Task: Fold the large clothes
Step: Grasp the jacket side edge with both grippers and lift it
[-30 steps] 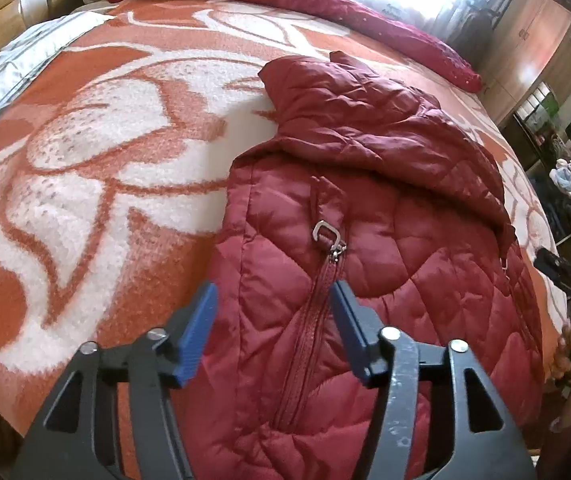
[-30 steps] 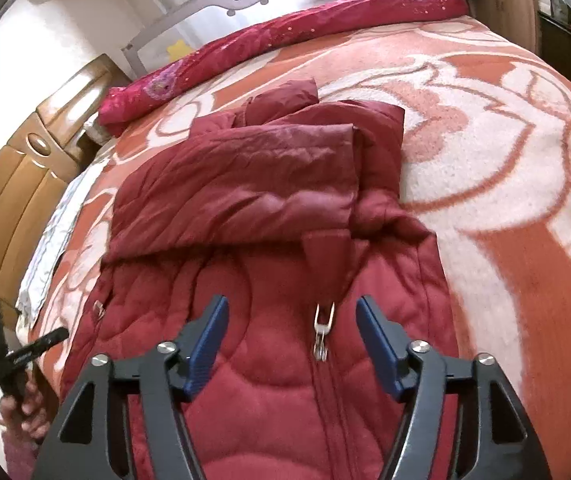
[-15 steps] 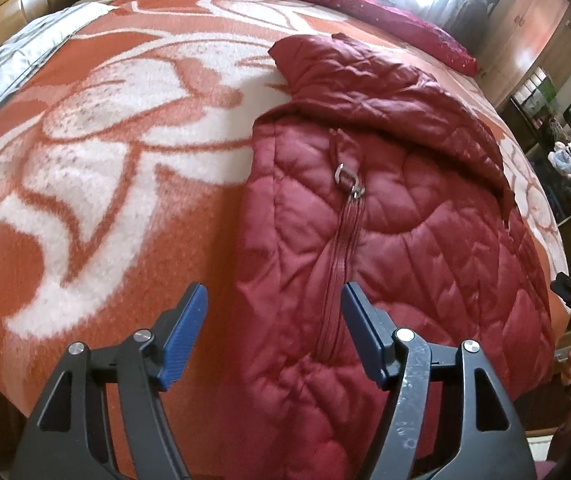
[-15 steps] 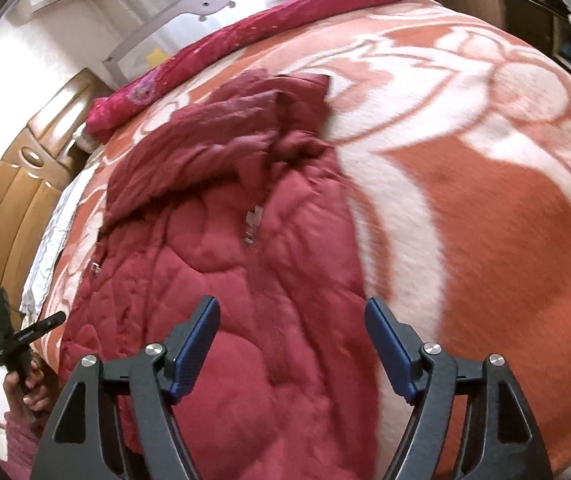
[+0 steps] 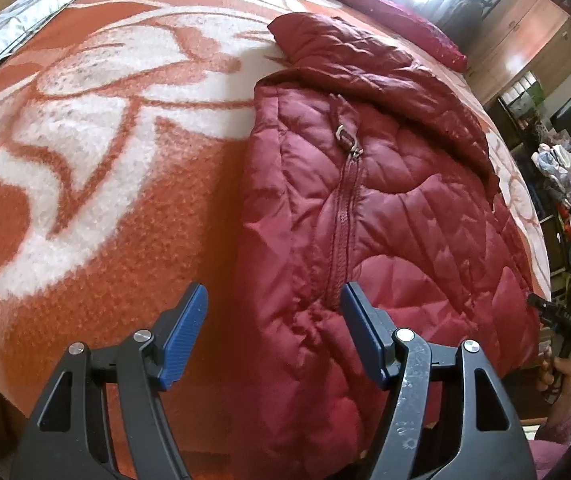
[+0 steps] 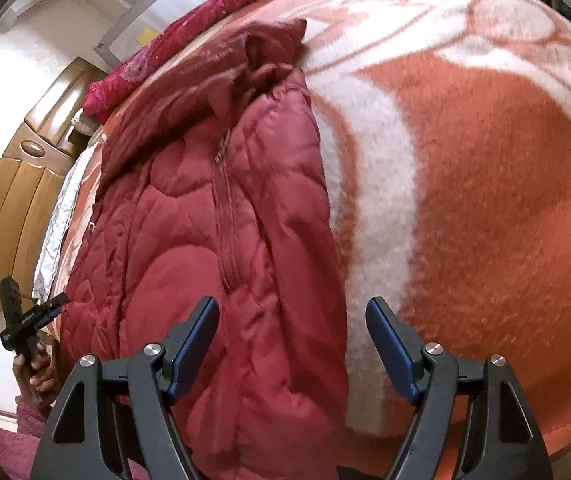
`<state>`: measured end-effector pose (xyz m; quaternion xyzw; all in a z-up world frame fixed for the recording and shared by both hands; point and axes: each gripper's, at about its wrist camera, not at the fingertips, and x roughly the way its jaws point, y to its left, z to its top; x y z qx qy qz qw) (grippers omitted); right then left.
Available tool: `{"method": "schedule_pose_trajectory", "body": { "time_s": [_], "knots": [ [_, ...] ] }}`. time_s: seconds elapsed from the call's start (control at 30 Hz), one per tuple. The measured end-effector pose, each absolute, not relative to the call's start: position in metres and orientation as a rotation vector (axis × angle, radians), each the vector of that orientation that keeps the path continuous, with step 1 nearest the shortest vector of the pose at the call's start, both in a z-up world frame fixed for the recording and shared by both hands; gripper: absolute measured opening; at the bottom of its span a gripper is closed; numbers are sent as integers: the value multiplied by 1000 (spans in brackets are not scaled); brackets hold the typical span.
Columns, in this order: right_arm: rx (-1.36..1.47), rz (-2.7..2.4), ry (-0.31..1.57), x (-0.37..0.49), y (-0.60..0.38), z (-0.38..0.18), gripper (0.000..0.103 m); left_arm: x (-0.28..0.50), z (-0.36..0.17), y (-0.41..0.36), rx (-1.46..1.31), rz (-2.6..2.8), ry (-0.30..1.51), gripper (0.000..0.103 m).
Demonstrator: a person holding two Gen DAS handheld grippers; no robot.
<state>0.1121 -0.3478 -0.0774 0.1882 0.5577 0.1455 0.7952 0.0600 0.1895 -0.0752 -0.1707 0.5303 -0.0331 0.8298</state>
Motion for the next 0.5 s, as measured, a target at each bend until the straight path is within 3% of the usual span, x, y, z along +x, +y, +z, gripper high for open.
{"method": "schedule_pose_trajectory", "body": {
  "time_s": [0.23,0.37,0.5],
  "knots": [
    [458,390,1216,104,-344,-84,80,48,-91,187,-396,-136,1168,69],
    [510,449,1233,98,-345,-89,80,37,-95,181,-410,-193,1172,80],
    [555,503,1250,90,-348,-95,80,28,-97,171,-380,-233,1182,80]
  ]
}}
